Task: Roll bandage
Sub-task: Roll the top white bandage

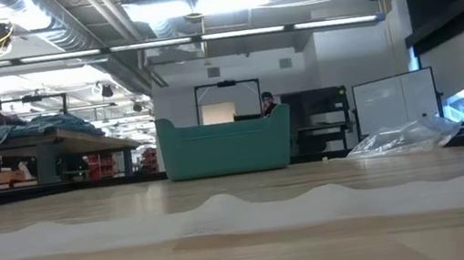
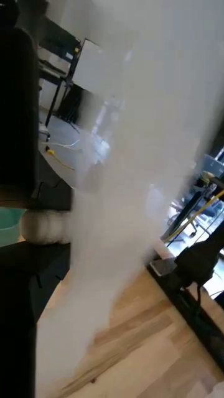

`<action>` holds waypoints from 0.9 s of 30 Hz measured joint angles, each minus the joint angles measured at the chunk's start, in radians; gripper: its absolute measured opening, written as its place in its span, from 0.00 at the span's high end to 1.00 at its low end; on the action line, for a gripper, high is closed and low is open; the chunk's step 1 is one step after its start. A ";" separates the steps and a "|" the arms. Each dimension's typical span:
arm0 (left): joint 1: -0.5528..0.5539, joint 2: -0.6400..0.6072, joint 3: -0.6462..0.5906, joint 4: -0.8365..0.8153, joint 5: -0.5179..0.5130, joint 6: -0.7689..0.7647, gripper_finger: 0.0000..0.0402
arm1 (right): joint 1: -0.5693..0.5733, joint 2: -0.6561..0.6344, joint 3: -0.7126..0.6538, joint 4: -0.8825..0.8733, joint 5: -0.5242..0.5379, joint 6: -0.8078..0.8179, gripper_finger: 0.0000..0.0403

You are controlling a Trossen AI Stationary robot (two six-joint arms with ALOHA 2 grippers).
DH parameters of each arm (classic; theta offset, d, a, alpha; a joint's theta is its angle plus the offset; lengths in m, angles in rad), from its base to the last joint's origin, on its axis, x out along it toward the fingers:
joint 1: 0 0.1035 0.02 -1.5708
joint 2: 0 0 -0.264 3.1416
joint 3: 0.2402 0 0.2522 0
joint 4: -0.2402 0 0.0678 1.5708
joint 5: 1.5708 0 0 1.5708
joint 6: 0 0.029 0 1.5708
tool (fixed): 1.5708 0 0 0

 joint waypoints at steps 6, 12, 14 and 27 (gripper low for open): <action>-0.011 0.005 0.001 0.004 -0.001 0.017 0.87 | -0.104 0.005 0.000 -0.045 -0.058 0.098 0.97; 0.016 0.005 0.000 -0.035 0.007 -0.140 0.87 | -0.196 0.027 0.001 -0.137 -0.106 0.217 0.88; 0.031 0.007 0.000 -0.066 0.016 -0.248 0.87 | -0.228 0.046 -0.013 -0.126 -0.150 0.256 0.80; 0.134 0.007 -0.141 -0.147 0.094 -0.645 0.87 | -0.354 0.226 -0.136 -0.137 -0.331 0.490 0.42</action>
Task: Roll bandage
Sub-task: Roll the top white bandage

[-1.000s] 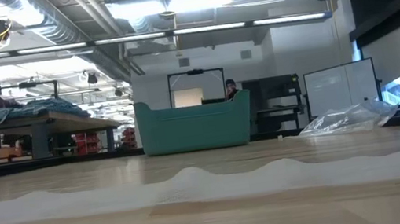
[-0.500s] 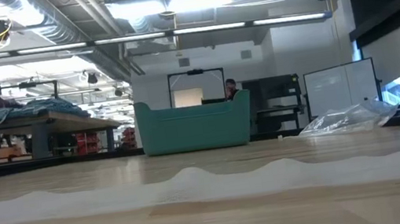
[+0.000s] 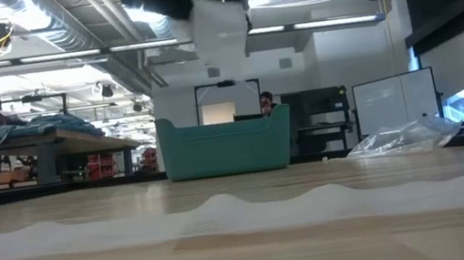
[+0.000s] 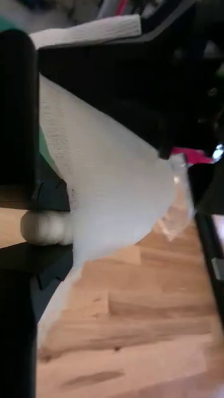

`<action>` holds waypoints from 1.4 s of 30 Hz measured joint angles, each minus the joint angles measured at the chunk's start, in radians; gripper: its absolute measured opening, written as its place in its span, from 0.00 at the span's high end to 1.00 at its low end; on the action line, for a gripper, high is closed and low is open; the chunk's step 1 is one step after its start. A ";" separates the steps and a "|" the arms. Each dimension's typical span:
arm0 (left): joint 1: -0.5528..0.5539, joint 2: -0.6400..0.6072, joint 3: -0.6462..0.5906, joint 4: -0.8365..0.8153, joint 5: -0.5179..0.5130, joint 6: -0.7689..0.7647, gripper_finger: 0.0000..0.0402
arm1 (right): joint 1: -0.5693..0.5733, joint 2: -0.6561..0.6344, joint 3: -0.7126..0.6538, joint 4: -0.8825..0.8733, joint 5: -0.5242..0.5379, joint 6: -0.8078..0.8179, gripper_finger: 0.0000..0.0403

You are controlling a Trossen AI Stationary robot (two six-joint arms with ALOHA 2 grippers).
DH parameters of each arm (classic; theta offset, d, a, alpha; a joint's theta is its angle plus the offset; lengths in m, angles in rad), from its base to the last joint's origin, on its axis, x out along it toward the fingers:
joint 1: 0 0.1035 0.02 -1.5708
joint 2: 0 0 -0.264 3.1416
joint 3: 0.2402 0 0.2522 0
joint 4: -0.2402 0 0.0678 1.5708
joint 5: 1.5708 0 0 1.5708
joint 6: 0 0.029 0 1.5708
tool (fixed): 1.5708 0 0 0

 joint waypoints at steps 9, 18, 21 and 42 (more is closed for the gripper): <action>0.061 0.000 -0.040 -0.001 0.098 -0.089 0.87 | 0.003 0.004 0.024 -0.036 0.001 0.193 0.40; 0.057 -0.001 -0.040 0.000 0.106 -0.077 0.87 | -0.005 -0.001 0.097 -0.179 -0.068 0.247 0.40; 0.057 -0.001 -0.040 -0.001 0.106 -0.074 0.87 | -0.005 -0.009 0.128 -0.234 -0.021 0.246 0.40; 0.032 -0.009 -0.039 0.018 0.106 -0.070 0.87 | 0.083 -0.214 0.140 -0.610 0.005 -0.077 0.40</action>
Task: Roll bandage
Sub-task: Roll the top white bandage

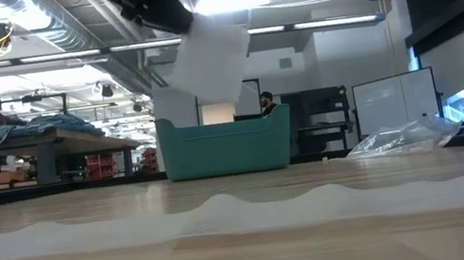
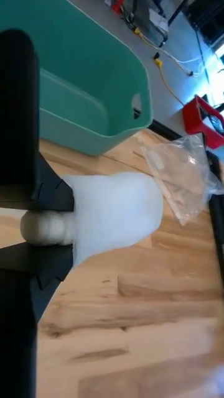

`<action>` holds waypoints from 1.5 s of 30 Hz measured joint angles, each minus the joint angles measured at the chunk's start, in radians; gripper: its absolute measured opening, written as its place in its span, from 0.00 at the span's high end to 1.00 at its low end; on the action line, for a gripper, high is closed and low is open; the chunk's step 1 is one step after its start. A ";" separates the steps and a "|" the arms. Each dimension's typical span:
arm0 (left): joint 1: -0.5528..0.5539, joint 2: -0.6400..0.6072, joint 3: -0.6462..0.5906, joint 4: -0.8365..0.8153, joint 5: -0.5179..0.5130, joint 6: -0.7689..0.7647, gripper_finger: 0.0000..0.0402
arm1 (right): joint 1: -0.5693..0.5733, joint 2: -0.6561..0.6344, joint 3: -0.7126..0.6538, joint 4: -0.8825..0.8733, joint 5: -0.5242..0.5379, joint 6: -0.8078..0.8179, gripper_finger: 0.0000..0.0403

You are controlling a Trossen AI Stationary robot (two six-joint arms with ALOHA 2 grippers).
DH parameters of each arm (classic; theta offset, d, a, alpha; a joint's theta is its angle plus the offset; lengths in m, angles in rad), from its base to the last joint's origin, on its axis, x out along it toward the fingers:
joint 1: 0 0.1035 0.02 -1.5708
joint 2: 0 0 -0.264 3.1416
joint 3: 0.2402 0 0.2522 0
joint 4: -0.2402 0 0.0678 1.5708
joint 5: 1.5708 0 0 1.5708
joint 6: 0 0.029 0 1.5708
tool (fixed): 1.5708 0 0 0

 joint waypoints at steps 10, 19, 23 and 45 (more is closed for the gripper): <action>-0.068 -0.040 0.002 0.194 0.000 0.089 0.87 | 0.187 -0.397 -0.595 0.485 0.004 -0.093 0.40; -0.084 -0.055 0.007 0.431 0.001 0.293 0.87 | 0.189 -0.487 -1.024 1.007 0.020 0.117 0.40; -0.075 -0.049 0.008 0.460 0.058 0.347 0.87 | 0.189 -0.451 -1.036 1.105 0.018 0.095 0.40; -0.077 -0.047 0.007 0.424 0.057 0.325 0.87 | 0.243 -0.301 -1.011 1.514 -0.015 -0.121 0.66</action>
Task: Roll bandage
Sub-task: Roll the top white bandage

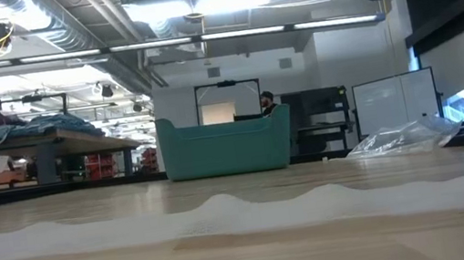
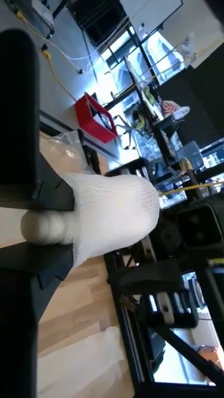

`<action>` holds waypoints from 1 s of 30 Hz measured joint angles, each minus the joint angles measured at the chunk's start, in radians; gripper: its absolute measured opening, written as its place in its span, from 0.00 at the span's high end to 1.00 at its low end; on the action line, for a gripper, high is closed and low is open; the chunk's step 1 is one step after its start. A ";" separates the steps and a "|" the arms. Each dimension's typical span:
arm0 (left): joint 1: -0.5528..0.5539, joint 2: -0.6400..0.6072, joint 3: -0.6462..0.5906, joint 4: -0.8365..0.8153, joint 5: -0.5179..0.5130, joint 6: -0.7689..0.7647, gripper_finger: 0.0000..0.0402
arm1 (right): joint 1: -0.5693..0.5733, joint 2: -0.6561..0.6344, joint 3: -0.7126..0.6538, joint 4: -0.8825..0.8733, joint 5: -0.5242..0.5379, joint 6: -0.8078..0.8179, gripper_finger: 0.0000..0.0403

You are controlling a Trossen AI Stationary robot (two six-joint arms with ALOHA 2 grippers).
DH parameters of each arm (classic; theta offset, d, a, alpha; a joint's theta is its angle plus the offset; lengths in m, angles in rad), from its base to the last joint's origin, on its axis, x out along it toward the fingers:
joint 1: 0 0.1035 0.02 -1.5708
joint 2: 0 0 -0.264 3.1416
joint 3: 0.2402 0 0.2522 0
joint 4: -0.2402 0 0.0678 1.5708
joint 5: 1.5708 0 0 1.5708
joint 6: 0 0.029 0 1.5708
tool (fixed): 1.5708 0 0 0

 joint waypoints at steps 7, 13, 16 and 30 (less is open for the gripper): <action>0.002 0.000 0.000 0.001 -0.002 -0.001 0.87 | 0.039 0.001 0.069 -0.100 -0.008 -0.135 0.98; 0.002 0.000 0.000 -0.002 -0.002 0.000 0.87 | 0.070 0.000 0.244 -0.246 0.029 -0.199 0.97; 0.002 0.000 0.000 -0.008 -0.002 0.009 0.87 | 0.069 0.001 0.363 -0.358 0.045 -0.237 0.99; -0.040 0.000 -0.006 -0.050 0.096 0.078 0.87 | -0.200 0.001 0.615 -0.559 0.127 -0.106 0.96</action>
